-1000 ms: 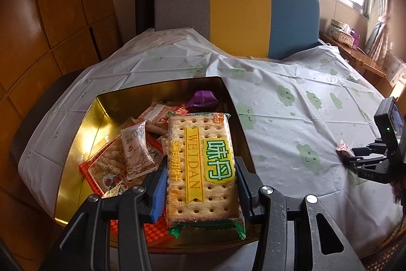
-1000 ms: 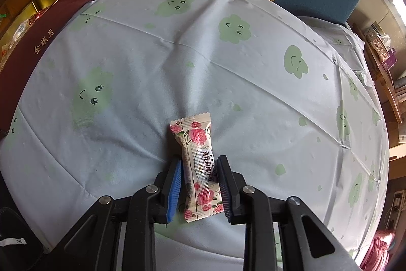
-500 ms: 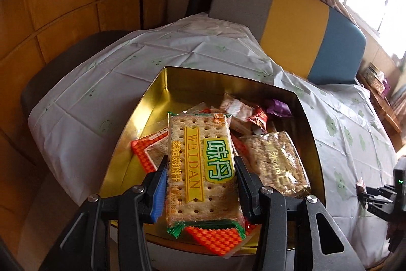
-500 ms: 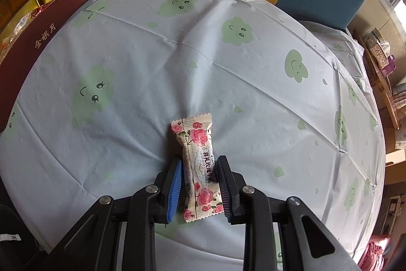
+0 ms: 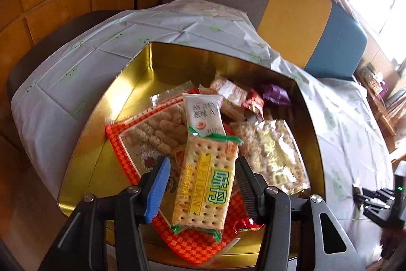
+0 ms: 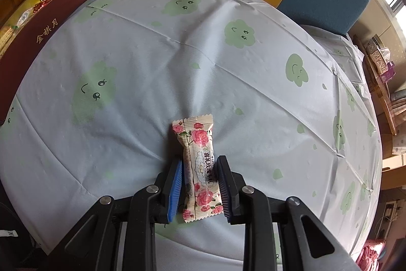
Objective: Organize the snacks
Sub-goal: 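Lower the cracker pack into the gold tray and open the left tool, then carry the candy bar into the gold tray and open the right tool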
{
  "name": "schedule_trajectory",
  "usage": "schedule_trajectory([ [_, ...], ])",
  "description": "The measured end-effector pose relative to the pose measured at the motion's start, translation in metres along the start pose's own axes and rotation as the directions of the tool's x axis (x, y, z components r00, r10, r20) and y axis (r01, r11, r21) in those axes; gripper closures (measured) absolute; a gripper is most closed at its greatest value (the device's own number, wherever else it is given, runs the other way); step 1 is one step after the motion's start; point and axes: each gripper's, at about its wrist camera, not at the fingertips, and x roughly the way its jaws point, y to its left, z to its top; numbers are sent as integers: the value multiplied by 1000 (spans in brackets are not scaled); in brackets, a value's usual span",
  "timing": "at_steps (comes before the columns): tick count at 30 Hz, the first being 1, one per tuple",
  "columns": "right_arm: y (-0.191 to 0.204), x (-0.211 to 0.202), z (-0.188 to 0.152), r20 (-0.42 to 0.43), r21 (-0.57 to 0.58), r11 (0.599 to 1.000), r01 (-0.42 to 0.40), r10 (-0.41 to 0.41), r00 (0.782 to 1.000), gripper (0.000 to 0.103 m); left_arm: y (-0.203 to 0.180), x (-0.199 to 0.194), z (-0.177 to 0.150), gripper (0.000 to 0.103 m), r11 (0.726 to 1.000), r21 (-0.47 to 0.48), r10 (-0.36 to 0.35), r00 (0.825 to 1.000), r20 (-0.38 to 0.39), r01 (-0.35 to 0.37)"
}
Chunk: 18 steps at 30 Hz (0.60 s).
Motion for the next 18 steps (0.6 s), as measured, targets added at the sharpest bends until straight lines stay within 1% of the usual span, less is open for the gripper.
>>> schedule_trajectory([
  [5, 2, 0, 1, 0, -2, 1000, 2, -2, 1000, 76, -1, 3, -10, 49, 998, 36, 56, 998, 1, -56],
  [10, 3, -1, 0, 1, -5, 1000, 8, -8, 1000, 76, -2, -4, -12, 49, 994, 59, 93, 995, 31, -95],
  [18, 6, -2, -1, 3, -10, 1000, 17, -17, 1000, 78, -7, -24, -11, 49, 988, 91, 114, 989, 90, -122],
])
